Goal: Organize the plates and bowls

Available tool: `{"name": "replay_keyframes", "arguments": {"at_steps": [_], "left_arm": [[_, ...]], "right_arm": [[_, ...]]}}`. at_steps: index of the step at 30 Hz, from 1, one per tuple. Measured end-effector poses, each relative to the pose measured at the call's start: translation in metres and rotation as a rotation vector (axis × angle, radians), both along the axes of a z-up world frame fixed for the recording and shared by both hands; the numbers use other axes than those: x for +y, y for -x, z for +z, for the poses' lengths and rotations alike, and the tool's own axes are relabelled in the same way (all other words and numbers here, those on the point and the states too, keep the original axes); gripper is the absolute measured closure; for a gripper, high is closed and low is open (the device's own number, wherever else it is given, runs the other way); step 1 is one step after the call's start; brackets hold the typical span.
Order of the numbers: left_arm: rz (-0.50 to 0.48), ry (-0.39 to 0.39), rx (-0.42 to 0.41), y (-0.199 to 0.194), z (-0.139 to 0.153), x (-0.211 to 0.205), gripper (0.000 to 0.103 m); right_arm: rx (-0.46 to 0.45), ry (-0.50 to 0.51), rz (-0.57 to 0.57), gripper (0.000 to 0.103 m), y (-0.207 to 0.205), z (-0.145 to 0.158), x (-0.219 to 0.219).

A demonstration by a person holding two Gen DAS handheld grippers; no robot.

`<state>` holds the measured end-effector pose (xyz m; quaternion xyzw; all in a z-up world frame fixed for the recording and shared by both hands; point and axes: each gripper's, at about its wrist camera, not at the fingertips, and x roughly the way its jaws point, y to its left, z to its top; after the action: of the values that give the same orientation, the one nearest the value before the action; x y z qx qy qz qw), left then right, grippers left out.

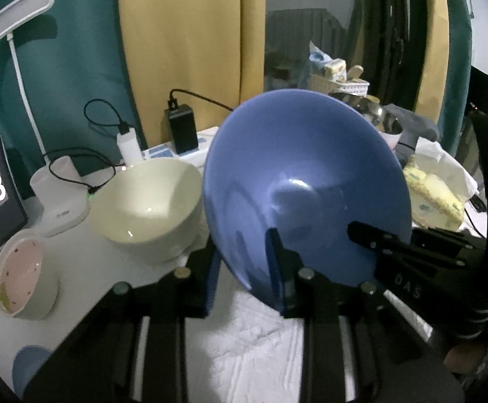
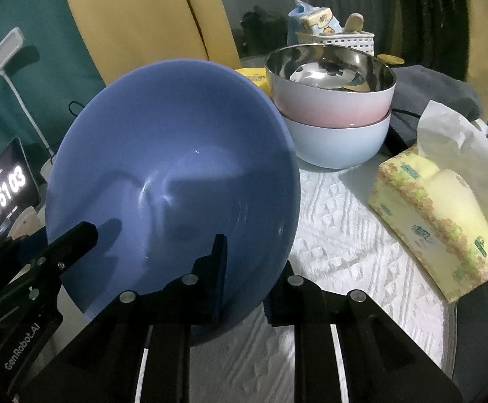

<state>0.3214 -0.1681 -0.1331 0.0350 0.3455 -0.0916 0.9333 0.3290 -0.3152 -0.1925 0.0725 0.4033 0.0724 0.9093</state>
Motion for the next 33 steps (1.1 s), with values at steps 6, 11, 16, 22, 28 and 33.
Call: {"name": "replay_keyframes", "arguments": {"at_steps": [6,11,16,22,28,33], "left_arm": [[0.001,0.009,-0.009,0.013,0.008,0.004,0.076],[0.003,0.018,-0.019,0.026,0.014,0.010,0.076],[0.006,0.025,-0.027,0.040,0.020,0.016,0.076],[0.016,0.033,-0.031,0.057,0.024,0.026,0.076],[0.028,0.044,-0.027,0.076,0.024,0.036,0.076],[0.037,0.055,-0.015,0.090,0.021,0.046,0.076]], "right_arm": [[-0.003,0.000,0.002,0.083,0.008,0.005,0.002],[-0.011,0.003,0.005,0.083,0.020,0.013,0.005],[-0.018,0.009,0.007,0.083,0.033,0.018,0.012],[-0.022,0.017,0.016,0.083,0.050,0.024,0.022],[-0.022,0.020,0.028,0.083,0.062,0.029,0.029],[-0.007,0.027,0.038,0.083,0.076,0.028,0.039]]}}
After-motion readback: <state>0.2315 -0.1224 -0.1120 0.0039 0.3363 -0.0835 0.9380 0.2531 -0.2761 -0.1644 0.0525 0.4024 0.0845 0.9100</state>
